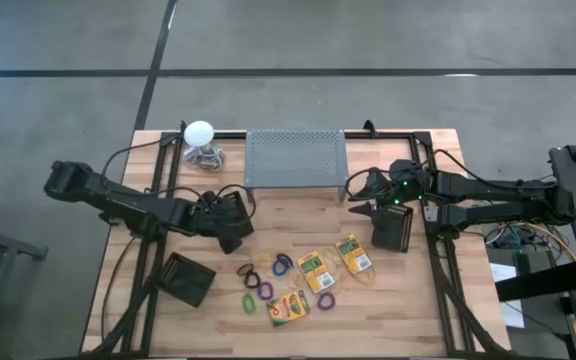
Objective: Pick & Place Office Desk Supplies
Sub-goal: Put the black rubber band into the top left black bin
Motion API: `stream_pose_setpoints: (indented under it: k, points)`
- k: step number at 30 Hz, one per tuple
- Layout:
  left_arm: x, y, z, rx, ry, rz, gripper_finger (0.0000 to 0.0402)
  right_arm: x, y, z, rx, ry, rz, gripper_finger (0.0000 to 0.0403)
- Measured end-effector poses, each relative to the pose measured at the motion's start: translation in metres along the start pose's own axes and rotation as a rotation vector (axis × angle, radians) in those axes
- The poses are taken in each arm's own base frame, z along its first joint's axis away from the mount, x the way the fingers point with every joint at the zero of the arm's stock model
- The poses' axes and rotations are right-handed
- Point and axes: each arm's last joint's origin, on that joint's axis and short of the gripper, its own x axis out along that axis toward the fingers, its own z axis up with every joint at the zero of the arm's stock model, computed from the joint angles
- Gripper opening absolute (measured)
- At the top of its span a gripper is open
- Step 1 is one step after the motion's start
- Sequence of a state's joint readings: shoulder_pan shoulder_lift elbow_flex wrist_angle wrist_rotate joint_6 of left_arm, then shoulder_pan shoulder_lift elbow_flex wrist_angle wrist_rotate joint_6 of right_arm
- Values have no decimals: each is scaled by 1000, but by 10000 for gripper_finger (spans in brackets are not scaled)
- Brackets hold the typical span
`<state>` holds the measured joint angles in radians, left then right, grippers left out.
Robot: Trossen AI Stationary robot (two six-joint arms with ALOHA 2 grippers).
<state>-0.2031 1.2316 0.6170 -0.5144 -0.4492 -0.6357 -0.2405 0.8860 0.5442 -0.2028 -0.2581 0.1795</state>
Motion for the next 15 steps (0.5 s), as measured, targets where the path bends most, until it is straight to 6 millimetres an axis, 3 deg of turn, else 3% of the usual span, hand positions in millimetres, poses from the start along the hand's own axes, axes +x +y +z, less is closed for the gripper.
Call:
stream_pose_setpoints:
  k: [9, 15]
  points:
    - [0, 0, 0, -8, 2, 1, 121, 0, 0, 0, 0, 0, 0, 159]
    - [-10, -4, 14, 17, -37, -31, 146, 0, 0, 0, 1, 1, -1, 157]
